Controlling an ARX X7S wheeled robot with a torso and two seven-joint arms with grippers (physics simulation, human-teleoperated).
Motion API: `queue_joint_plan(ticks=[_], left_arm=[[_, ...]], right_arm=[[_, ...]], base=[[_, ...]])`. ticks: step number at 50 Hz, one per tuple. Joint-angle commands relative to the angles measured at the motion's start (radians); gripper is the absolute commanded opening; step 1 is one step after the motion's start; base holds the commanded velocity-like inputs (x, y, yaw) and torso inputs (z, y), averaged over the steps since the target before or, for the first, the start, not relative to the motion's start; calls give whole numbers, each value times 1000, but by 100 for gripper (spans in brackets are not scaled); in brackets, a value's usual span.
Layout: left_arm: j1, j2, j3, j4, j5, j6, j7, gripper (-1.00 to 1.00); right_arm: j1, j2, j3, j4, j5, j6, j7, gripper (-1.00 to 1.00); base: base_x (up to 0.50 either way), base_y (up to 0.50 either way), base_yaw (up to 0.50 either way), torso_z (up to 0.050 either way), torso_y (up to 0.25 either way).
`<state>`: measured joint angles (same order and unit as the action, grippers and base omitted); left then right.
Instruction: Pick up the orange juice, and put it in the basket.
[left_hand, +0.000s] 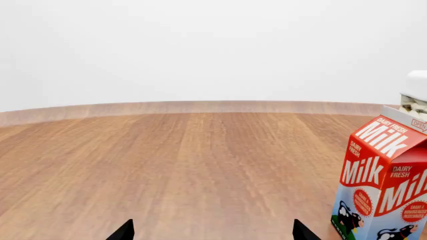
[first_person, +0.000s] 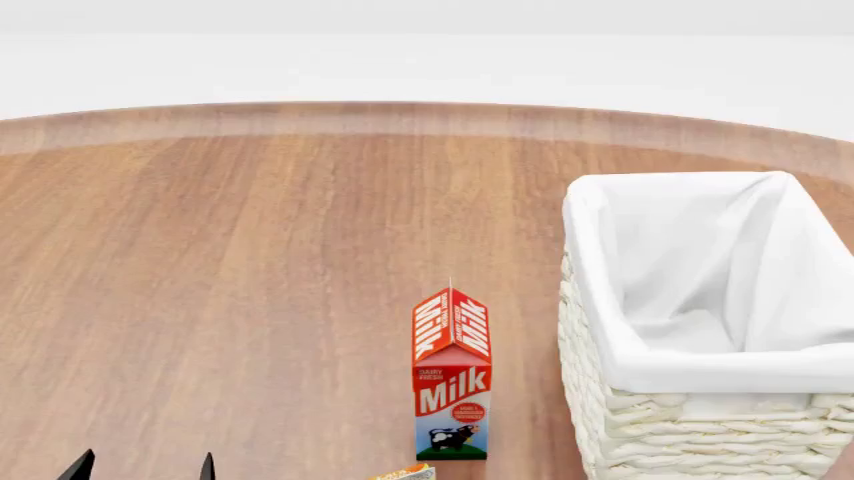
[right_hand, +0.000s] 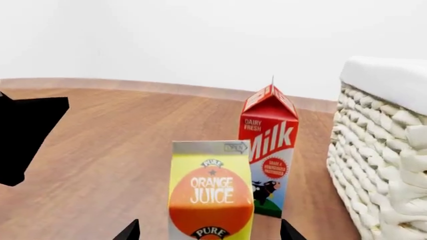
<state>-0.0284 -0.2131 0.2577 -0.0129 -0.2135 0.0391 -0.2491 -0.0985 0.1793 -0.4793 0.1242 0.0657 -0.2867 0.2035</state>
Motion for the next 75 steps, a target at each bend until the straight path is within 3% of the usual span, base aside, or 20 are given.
queue_joint_plan(ticks=[1,75], left_arm=[[-1,-4,5,0,-4,1,-4,100],[-8,-25,34,-3,-26,10,-30,100]], right_arm=[[39,-16,-7,62,4,-11,3,100],[187,-56,-54,267,40,-21,24,100]], base=[[0,0,0,0,0],[0,0,0,0,0]])
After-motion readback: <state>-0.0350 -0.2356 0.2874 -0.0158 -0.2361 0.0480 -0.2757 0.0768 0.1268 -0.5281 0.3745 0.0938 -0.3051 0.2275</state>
